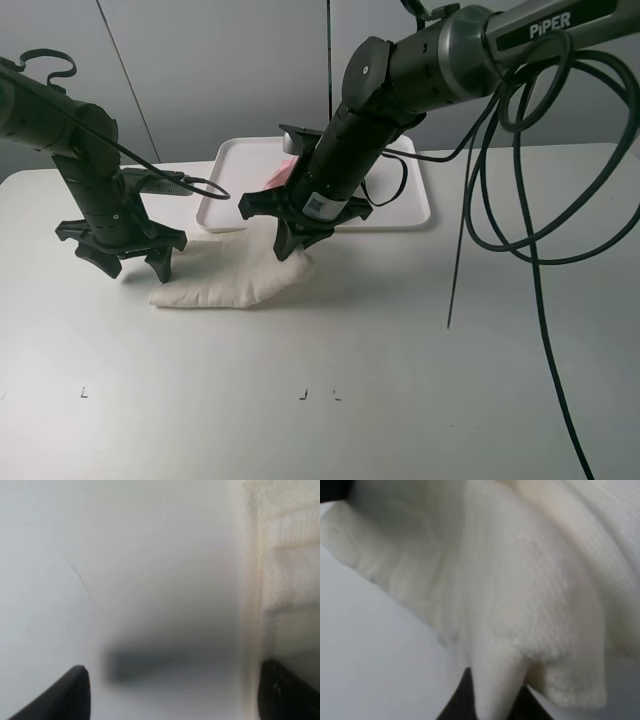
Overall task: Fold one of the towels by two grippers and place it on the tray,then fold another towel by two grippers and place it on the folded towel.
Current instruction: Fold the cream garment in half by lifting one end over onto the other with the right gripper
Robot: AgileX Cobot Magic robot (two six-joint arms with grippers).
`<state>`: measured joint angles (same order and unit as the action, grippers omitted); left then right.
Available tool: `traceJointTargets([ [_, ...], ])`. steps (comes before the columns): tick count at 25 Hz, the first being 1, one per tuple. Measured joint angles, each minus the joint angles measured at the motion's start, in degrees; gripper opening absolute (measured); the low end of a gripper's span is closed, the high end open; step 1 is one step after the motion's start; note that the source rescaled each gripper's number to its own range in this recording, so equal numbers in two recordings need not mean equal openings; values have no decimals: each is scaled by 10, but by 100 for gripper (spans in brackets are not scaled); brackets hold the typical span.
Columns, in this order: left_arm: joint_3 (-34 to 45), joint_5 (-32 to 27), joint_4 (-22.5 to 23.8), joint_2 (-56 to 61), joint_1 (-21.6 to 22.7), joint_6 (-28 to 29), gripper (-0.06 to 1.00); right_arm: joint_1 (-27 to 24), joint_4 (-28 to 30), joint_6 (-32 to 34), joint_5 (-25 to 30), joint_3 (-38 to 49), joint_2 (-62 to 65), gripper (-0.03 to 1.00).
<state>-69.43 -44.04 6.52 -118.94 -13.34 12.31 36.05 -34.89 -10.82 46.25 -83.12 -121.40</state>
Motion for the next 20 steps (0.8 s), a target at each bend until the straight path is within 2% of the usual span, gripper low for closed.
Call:
traceJointTargets([
  [6, 0, 0, 0, 0, 0, 0, 88, 0, -171, -109, -14, 0, -18, 4],
  [9, 0, 0, -1, 0, 0, -3, 88, 0, -231, -143, -26, 0, -35, 4],
  [16, 0, 0, -2, 0, 0, -5, 88, 0, -352, -218, -39, -18, -76, 4],
  [20, 0, 0, -3, 0, 0, -5, 88, 9, -380, -233, -41, -32, -98, 4],
])
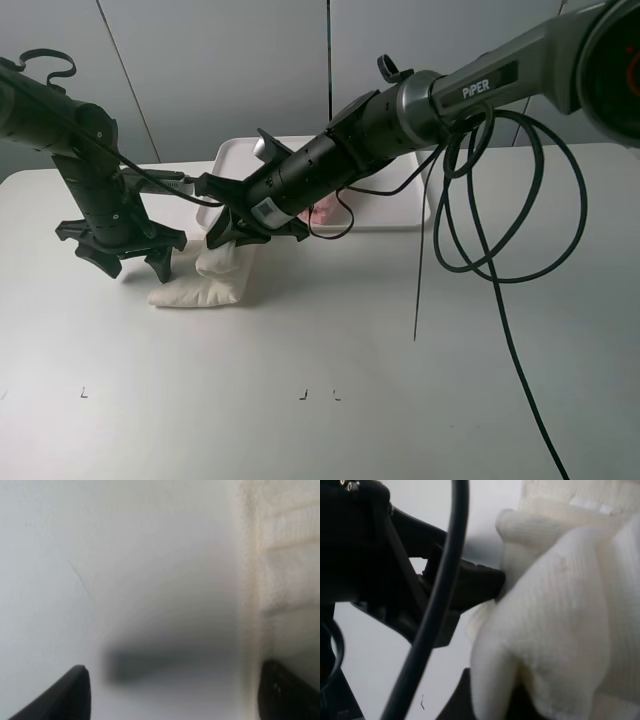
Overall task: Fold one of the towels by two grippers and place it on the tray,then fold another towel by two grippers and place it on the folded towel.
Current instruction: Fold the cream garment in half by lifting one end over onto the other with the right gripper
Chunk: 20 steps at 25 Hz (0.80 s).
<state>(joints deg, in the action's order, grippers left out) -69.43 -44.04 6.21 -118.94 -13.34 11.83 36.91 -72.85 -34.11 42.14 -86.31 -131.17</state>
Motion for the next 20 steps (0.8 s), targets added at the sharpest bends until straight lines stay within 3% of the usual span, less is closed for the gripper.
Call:
traceJointTargets([
  [8, 0, 0, -1, 0, 0, 0, 88, 17, -61, -30, -10, -5, -32, 4],
  [20, 0, -1, -3, 0, 0, -2, 88, 45, -78, -43, -39, -7, -51, 4],
])
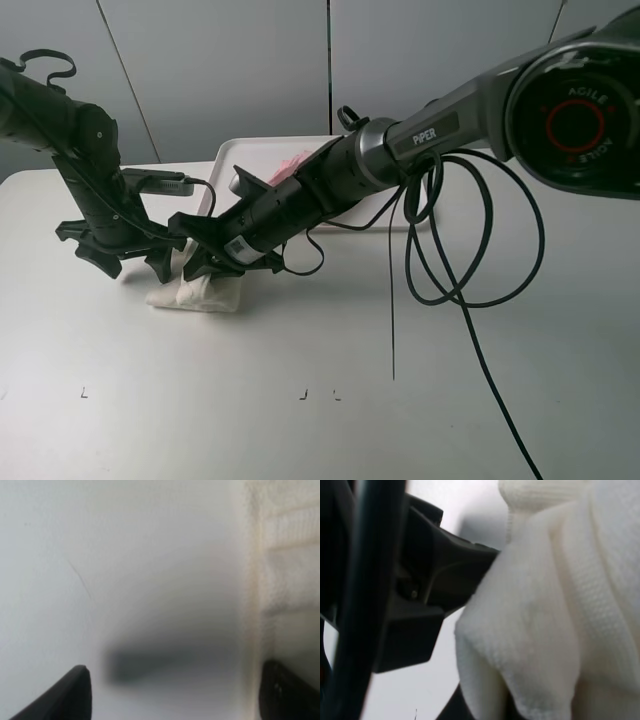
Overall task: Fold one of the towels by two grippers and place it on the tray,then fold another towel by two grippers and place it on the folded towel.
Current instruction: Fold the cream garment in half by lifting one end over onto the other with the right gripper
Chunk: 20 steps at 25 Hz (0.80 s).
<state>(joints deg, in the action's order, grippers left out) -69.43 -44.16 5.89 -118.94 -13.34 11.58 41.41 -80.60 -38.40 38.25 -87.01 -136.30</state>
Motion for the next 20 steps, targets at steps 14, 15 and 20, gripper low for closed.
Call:
traceJointTargets([
  [14, -49, -55, -34, 0, 0, -27, 88, 1, -4, 0, -4, 0, 0, 4],
  [15, -57, -59, -35, 2, 0, -27, 88, 1, -3, 0, -4, 0, 0, 4],
  [20, -110, -80, -37, 26, 0, -32, 88, 1, 2, 0, -5, 0, 0, 4],
])
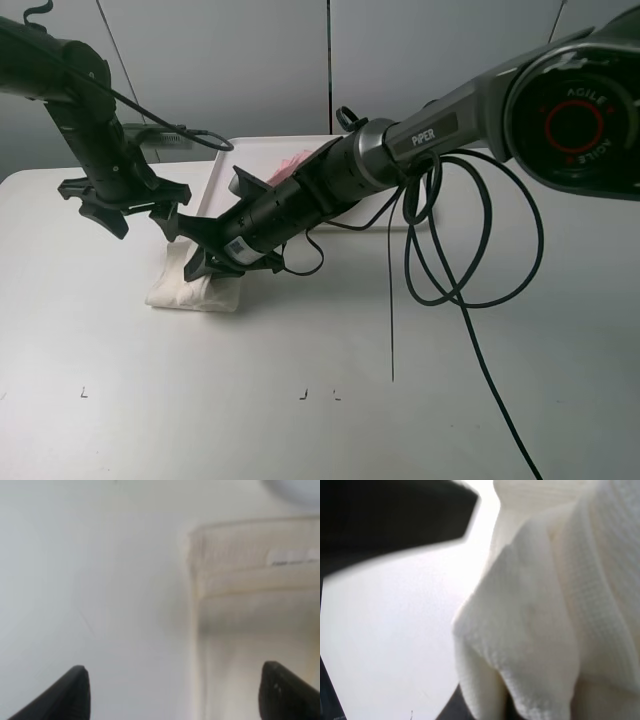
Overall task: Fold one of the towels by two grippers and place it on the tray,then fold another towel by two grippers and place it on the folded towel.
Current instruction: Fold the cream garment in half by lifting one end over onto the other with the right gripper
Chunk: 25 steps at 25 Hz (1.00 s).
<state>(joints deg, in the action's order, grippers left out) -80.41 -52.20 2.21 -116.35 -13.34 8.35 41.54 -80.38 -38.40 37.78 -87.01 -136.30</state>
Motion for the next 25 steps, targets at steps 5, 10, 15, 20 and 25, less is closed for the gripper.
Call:
traceJointTargets([
  [5, -56, -13, -4, 25, 1, -15, 88, 0, 0, -12, 0, 0, 0, 16],
  [10, -90, -28, -36, 36, 1, -51, 88, 1, -62, -28, 17, 0, -1, 52],
  [15, -93, -29, -51, 36, 2, -70, 88, 14, -180, -119, 57, 0, -3, 54],
  [20, -93, -29, -53, 36, 2, -84, 88, 3, -180, -128, 77, 0, -4, 54],
  [25, -93, -29, -53, 36, 2, -84, 88, -51, -163, -102, 95, 0, -4, 55],
])
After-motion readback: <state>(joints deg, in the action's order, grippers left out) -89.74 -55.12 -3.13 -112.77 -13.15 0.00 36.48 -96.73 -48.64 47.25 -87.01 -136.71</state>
